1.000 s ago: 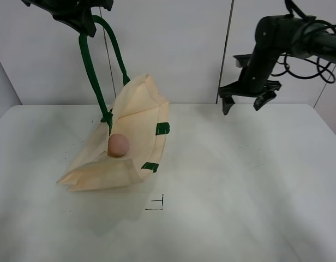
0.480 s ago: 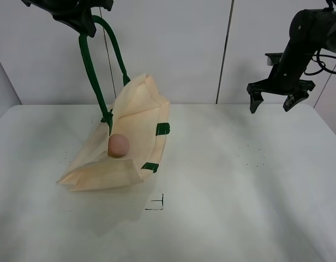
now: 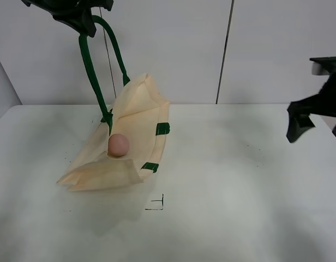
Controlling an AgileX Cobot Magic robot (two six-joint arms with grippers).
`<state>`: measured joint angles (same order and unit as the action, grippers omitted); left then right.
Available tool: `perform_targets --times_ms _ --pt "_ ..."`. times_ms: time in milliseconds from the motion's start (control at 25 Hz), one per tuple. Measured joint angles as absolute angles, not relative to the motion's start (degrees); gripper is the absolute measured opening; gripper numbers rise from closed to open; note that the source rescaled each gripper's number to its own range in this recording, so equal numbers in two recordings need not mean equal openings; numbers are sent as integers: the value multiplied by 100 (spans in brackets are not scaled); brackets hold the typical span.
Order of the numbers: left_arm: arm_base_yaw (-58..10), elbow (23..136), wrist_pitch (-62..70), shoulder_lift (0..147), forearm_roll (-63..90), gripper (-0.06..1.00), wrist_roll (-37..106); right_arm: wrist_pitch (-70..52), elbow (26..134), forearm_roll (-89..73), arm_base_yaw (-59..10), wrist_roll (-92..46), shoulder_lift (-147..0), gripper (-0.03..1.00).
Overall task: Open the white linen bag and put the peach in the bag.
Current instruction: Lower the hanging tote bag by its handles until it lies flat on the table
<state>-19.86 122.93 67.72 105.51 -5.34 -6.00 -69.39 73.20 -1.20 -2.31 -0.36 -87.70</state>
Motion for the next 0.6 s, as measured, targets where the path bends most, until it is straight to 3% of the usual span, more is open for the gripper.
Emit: perform_targets --times_ms 40,200,600 --pt "-1986 12293 6772 10551 -534 0 -600 -6939 6510 -120 -231 -36 -7988 100" --pt "-1986 12293 6772 10551 -534 0 -600 -6933 5128 -120 -231 -36 -6339 100" --pt "-1986 12293 6772 10551 -534 0 -600 -5879 3079 -113 -231 -42 -2170 100"
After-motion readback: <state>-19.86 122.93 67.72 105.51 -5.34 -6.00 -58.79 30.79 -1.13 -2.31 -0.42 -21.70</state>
